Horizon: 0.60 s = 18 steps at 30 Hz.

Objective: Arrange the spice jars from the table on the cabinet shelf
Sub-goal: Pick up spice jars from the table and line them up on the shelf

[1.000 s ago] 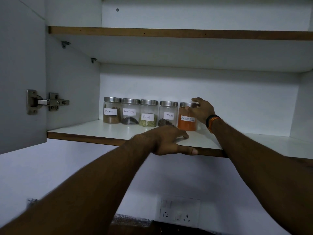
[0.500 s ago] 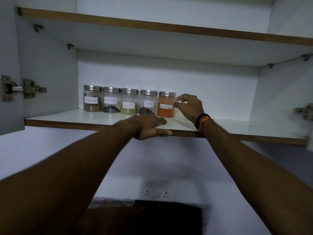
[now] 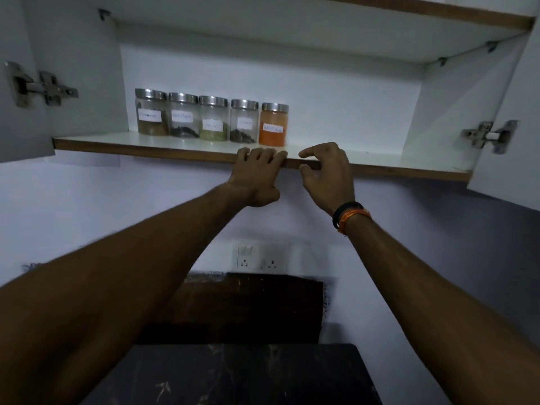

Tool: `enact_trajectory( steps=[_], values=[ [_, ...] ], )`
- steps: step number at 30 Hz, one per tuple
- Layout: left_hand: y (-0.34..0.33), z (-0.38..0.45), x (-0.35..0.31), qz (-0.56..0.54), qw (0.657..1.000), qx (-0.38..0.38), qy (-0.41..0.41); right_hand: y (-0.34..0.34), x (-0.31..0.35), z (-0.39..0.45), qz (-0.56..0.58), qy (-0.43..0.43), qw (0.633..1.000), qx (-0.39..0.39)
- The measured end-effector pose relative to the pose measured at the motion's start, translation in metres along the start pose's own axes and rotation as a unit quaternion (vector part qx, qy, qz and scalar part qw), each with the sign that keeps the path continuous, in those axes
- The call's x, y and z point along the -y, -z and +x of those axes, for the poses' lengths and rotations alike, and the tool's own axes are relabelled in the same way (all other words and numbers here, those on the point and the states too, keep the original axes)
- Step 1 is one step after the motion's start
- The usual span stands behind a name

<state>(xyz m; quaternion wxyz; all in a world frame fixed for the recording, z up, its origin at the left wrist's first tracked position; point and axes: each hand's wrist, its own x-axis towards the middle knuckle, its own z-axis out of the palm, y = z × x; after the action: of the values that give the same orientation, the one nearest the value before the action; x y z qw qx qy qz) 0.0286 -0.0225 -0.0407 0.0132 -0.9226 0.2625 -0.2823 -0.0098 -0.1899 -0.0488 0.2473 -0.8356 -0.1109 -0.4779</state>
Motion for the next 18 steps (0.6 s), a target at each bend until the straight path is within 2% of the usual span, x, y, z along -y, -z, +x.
enact_trajectory(
  steps=[2,5,8,11,18],
  values=[
    [-0.010,-0.019,-0.014,-0.023,0.998,-0.051,-0.002,0.002,-0.003,-0.021,-0.008,0.018,1.000,-0.007],
    [-0.025,-0.048,-0.037,-0.149,0.984,-0.091,-0.036,0.001,-0.013,-0.056,-0.018,0.000,1.000,0.013],
    [-0.055,-0.079,-0.061,-0.197,0.978,-0.024,-0.063,-0.004,-0.025,-0.094,-0.012,-0.039,0.998,0.055],
    [-0.092,-0.109,-0.080,-0.214,0.975,0.047,-0.045,-0.009,-0.038,-0.138,-0.015,-0.088,0.989,0.121],
    [-0.169,-0.177,-0.117,-0.241,0.941,0.232,-0.042,-0.013,-0.060,-0.248,-0.042,-0.190,0.936,0.295]
  ],
)
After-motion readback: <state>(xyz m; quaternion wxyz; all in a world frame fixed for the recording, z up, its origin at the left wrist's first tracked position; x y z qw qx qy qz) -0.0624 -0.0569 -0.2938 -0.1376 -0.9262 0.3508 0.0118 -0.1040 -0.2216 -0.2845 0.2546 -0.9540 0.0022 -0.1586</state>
